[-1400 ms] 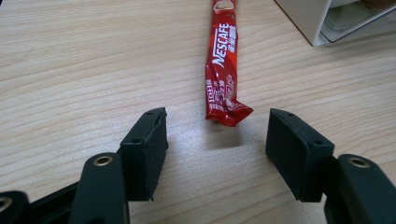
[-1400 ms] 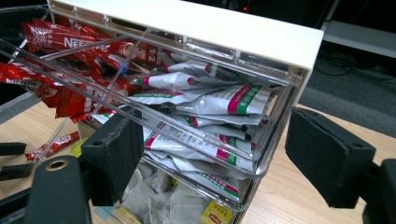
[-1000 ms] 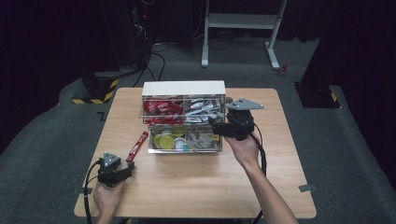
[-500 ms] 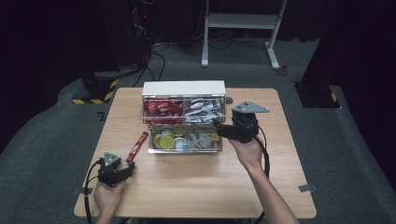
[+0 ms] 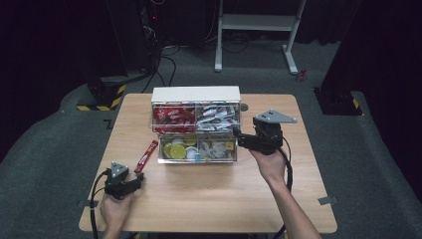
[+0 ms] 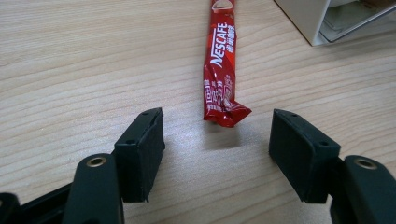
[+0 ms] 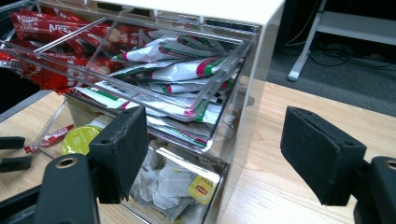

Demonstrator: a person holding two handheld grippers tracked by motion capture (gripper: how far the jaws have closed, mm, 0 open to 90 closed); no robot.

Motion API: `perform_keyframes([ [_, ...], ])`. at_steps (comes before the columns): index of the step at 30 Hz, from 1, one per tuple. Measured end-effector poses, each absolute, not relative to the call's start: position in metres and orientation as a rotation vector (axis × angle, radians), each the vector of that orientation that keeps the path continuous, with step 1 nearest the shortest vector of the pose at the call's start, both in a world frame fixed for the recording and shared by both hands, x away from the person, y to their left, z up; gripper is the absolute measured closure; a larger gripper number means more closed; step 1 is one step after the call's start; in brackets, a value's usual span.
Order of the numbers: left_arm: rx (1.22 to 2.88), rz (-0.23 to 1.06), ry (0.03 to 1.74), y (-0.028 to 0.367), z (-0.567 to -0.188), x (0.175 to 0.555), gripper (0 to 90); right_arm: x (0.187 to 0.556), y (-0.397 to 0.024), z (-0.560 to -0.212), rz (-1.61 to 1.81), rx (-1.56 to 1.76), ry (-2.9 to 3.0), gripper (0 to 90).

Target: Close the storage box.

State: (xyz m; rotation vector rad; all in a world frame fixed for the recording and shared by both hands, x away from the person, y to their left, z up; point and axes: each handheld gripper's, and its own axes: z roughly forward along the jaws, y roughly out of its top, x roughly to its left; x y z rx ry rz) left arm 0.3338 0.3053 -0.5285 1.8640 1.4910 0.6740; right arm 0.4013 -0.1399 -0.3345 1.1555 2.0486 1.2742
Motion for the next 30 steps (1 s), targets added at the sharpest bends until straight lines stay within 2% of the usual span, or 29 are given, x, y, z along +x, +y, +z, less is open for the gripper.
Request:
perform_keyframes([
  [30,1.863,0.672,1.491,0.305,-0.529,0.334,35.7,0.395,-0.192,-0.335,1.303,1.272,1.888,25.7],
])
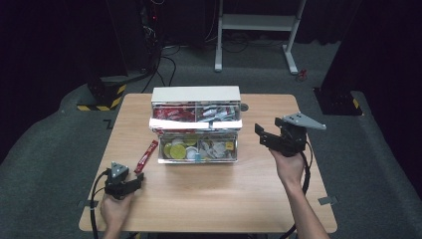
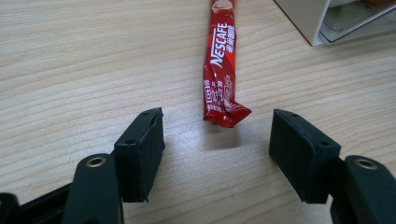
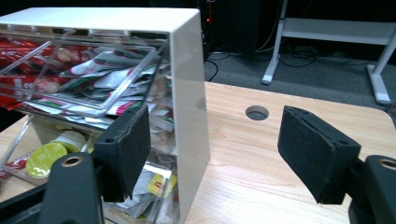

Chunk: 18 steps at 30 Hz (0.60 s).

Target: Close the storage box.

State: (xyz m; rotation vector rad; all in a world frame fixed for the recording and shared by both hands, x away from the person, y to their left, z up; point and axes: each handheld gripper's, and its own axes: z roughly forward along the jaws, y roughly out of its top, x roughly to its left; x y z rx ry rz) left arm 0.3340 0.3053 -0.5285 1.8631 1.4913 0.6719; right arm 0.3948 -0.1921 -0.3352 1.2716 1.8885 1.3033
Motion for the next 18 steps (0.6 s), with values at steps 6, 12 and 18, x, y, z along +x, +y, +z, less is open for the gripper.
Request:
perform_keyframes([
  [6,1.861,0.67,1.491,0.306,-0.529,0.334,35.7,0.395,-0.203,-0.343,1.285,1.3,1.871,25.7],
  [12,1.866,0.671,1.492,0.305,-0.528,0.334,35.6,0.395,-0.216,-0.357,1.256,1.342,1.872,25.7],
  [18,1.866,0.672,1.49,0.305,-0.528,0.334,35.4,0.395,-0.229,-0.376,1.213,1.388,1.858,22.2],
])
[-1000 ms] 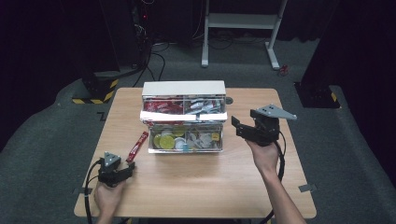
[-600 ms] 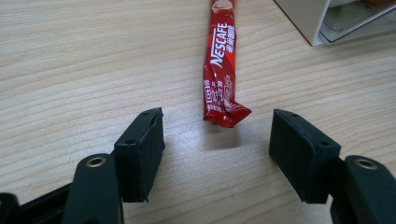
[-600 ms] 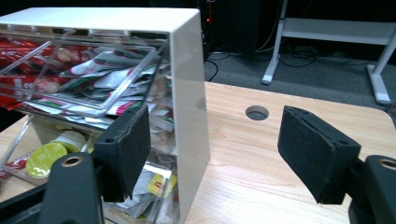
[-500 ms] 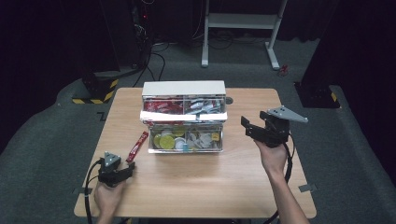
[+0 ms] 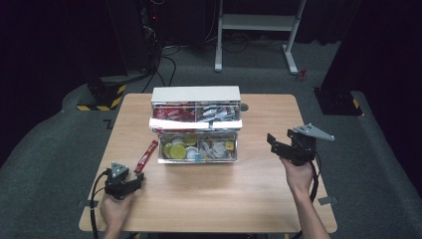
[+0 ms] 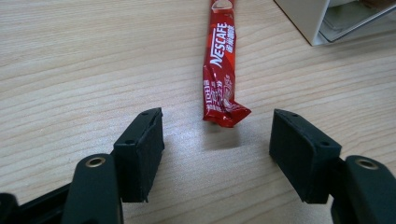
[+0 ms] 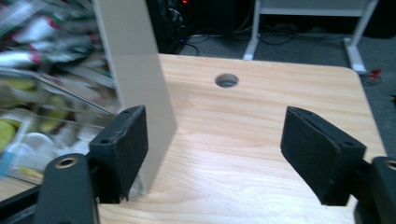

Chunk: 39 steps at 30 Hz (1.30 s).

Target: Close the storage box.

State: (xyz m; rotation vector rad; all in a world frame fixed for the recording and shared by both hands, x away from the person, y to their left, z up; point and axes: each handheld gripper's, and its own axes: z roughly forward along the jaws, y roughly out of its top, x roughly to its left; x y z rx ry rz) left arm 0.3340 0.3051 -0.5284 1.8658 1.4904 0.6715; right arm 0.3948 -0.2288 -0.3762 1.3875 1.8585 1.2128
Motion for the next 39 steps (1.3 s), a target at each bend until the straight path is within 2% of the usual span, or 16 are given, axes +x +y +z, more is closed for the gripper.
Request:
perform_keyframes([
  [13,1.866,0.671,1.49,0.305,-0.528,0.334,35.1,0.391,-0.244,-0.427,1.157,1.486,1.855,22.2],
  [22,1.863,0.668,1.488,0.305,-0.529,0.334,34.4,0.391,-0.238,-0.46,1.111,1.517,1.894,21.7],
  [39,1.872,0.664,1.481,0.305,-0.529,0.334,32.7,0.403,-0.228,-0.497,1.017,1.549,1.937,19.8],
])
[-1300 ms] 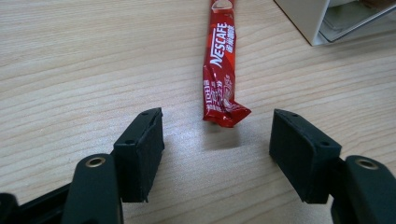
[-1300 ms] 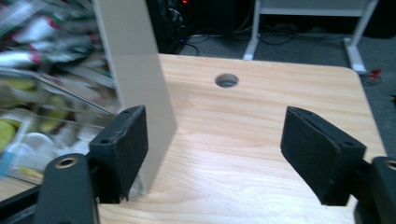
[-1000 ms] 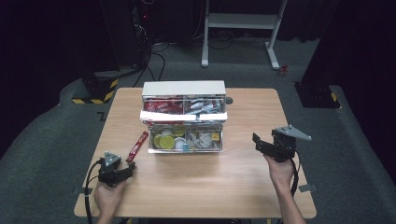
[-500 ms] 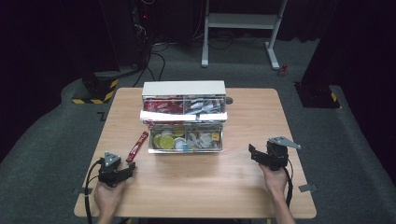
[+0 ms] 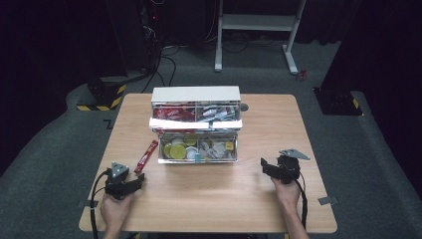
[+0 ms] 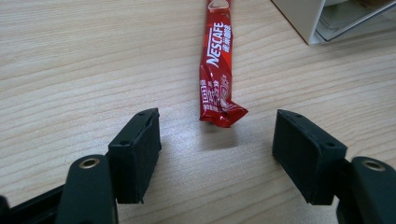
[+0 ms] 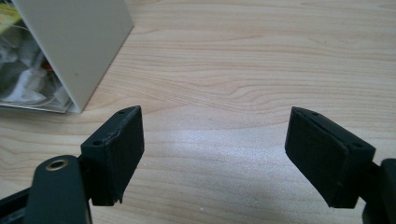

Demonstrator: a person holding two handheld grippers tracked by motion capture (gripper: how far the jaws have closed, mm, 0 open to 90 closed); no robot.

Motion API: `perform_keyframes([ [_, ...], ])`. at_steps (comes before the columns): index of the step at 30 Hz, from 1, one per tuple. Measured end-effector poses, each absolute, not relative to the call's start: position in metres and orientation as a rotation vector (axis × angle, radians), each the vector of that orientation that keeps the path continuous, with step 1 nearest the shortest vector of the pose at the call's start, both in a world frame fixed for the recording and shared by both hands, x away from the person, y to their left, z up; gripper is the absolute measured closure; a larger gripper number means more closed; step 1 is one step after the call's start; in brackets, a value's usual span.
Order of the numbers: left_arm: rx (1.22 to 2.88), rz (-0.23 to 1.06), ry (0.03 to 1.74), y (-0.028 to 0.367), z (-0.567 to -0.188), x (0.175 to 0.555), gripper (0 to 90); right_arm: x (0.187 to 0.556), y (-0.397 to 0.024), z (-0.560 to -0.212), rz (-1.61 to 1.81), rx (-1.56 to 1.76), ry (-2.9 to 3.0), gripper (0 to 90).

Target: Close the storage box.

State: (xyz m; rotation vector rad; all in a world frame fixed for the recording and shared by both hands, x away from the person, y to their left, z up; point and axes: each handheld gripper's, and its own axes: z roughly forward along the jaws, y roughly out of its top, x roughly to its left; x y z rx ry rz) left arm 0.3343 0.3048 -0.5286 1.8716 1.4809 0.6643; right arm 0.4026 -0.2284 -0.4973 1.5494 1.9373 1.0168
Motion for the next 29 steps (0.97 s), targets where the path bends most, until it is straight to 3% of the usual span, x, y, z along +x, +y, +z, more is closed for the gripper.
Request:
perform_keyframes([
  [17,1.876,0.667,1.478,0.305,-0.529,0.334,32.5,0.411,-0.225,-0.519,0.904,1.601,1.964,19.7],
  [21,1.876,0.667,1.478,0.305,-0.529,0.334,32.5,0.415,-0.215,-0.523,0.799,1.571,1.986,14.8],
  [29,1.875,0.668,1.48,0.304,-0.529,0.334,32.5,0.414,-0.214,-0.524,0.804,1.574,1.968,14.5],
])
